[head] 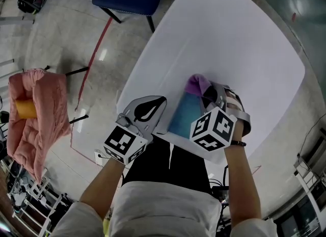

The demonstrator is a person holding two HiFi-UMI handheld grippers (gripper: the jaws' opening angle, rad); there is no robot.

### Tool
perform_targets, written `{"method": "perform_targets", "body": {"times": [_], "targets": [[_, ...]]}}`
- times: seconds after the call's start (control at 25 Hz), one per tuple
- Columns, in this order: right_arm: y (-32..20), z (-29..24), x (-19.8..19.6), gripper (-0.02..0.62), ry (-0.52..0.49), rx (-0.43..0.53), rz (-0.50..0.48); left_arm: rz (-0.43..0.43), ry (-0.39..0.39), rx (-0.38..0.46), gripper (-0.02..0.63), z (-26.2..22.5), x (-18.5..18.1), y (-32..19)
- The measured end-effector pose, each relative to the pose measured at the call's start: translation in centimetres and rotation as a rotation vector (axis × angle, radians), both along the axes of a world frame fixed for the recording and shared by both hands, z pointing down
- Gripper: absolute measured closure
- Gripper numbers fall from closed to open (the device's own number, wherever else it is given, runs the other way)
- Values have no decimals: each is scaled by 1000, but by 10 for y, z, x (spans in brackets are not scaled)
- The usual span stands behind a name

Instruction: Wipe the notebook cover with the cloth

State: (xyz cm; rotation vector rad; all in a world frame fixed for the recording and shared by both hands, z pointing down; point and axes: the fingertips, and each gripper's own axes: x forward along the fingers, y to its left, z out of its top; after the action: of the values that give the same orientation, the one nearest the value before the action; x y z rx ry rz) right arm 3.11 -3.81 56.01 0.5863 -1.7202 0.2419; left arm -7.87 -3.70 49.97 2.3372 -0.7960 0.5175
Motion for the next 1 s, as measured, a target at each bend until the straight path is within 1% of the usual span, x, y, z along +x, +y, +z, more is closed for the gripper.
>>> {"method": "perform_targets", "body": {"times": [0.24, 1.0], "targets": [[16, 0, -6, 483, 0, -8, -18, -2, 2, 1, 606, -1, -3, 6], [63, 2, -32, 483, -36, -54, -32, 10, 9, 18, 606, -6, -6, 28]]}}
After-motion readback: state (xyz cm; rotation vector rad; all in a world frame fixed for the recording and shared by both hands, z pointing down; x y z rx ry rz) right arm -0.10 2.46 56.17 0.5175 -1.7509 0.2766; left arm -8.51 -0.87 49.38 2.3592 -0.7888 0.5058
